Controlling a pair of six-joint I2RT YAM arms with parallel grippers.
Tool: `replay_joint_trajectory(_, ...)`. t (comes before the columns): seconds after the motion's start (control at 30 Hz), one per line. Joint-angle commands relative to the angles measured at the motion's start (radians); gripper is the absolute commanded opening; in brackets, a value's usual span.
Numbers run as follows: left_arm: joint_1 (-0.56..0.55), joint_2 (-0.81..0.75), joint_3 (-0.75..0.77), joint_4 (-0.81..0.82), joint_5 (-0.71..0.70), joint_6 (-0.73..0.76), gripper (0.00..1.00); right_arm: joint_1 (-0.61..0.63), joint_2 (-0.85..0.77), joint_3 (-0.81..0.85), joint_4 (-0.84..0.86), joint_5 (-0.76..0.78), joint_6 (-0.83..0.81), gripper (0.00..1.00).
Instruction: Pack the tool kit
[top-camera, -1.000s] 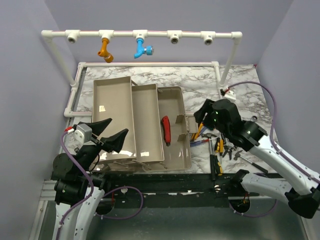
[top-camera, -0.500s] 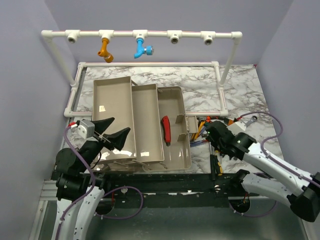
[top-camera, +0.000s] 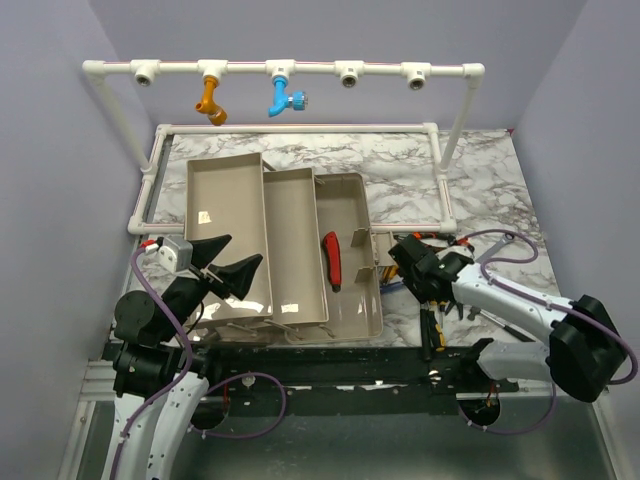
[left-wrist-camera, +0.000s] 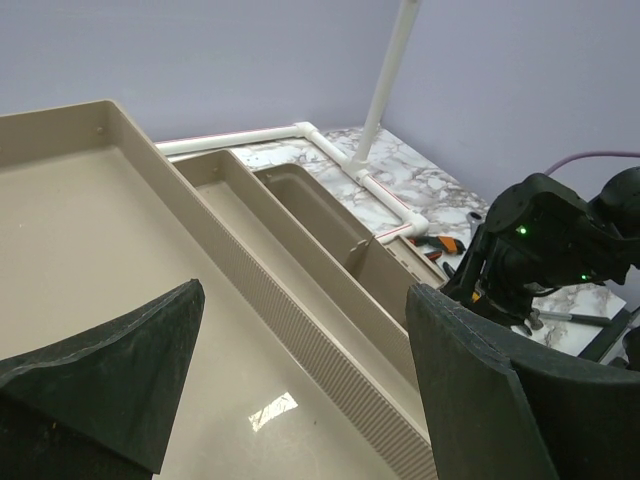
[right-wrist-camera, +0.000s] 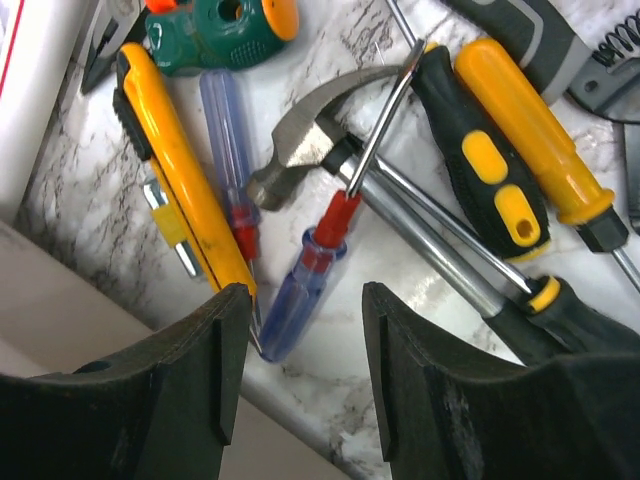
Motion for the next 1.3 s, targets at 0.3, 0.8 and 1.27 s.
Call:
replay_joint_trajectory(0.3,0.013,-0.016,0.007,0.006,0.031,-0.003,0.83,-0.135,0.158,-0.026,0.162,-0.098,0.024,0.5)
replay_joint_trajectory(0.8,0.013,0.101,0.121,-0.038,0.075,-0.007,0.83,-0.184,-0.058,-0.003,0.0,0.034,-0.019,0.12)
replay_joint_trajectory(1.27,-0.277,0.526,0.544,-0.21,0.061,-0.045,0.79,-0.185,-0.444,0.211,0.384,-0.158,-0.904,0.01)
